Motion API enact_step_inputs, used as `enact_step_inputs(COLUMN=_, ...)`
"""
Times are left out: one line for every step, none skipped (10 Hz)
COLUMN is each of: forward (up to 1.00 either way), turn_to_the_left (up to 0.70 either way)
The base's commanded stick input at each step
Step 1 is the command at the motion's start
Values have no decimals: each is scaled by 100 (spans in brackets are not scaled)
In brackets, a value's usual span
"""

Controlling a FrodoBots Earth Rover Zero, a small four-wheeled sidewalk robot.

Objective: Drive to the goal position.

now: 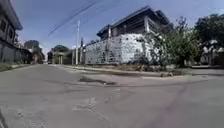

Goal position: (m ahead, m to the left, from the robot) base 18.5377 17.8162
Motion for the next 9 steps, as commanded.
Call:
enact_step_inputs(forward=100, turn_to_the_left=0)
enact_step_inputs(forward=100, turn_to_the_left=0)
enact_step_inputs(forward=100, turn_to_the_left=0)
enact_step_inputs(forward=100, turn_to_the_left=22)
enact_step_inputs(forward=100, turn_to_the_left=40)
enact_step_inputs(forward=100, turn_to_the_left=40)
enact_step_inputs(forward=100, turn_to_the_left=40)
enact_step_inputs(forward=100, turn_to_the_left=40)
enact_step_inputs(forward=100, turn_to_the_left=28)
